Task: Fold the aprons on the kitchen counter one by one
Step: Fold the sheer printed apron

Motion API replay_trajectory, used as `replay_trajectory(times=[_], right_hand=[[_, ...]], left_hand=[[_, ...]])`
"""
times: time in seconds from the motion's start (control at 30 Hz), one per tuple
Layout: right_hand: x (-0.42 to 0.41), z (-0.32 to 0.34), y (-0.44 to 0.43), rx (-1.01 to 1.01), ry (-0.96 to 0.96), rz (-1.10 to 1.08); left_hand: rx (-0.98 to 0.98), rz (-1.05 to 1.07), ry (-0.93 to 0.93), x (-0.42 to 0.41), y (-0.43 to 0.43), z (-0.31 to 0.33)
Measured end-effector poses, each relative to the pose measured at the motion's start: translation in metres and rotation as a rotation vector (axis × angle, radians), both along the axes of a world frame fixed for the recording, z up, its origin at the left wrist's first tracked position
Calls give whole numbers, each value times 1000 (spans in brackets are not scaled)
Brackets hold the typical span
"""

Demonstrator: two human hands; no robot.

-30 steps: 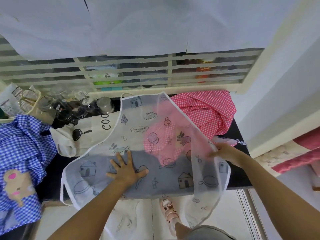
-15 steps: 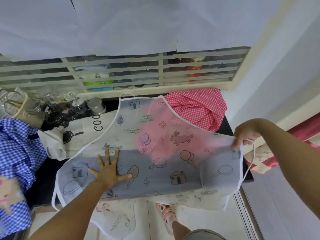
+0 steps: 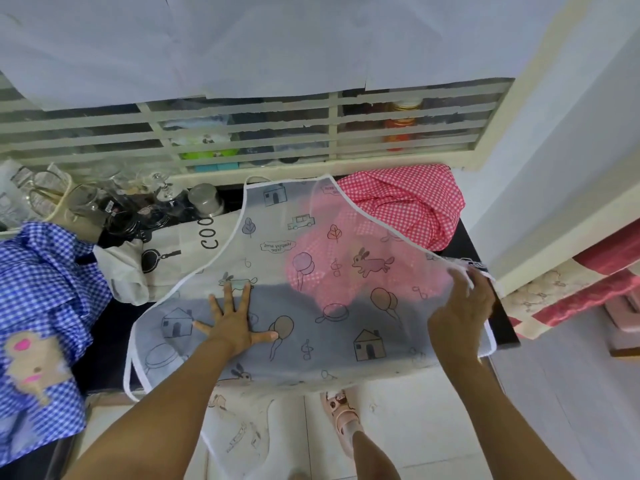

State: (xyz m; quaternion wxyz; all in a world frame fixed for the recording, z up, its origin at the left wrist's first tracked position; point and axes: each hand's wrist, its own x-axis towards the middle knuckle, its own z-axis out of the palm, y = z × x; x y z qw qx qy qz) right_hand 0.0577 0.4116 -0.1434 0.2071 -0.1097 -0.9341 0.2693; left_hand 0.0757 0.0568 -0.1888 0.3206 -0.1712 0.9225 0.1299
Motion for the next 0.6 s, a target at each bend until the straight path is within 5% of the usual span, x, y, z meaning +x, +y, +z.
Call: replay_trajectory(times=[0.1, 0.2, 0.4, 0.5, 0.6], right_hand=[[35, -7, -42, 55, -161, 433], [69, -37, -79, 119, -717, 561], [74, -68, -87, 391, -799, 558], [73, -64, -87, 452, -811, 559], [70, -62, -87, 517, -813, 563]], left_hand=[[18, 14, 61, 2, 2, 1], [40, 46, 187, 11, 8, -2], [340, 367, 810, 95, -3, 13], [404, 706, 755, 149, -34, 4], [422, 850, 452, 180, -62, -18]])
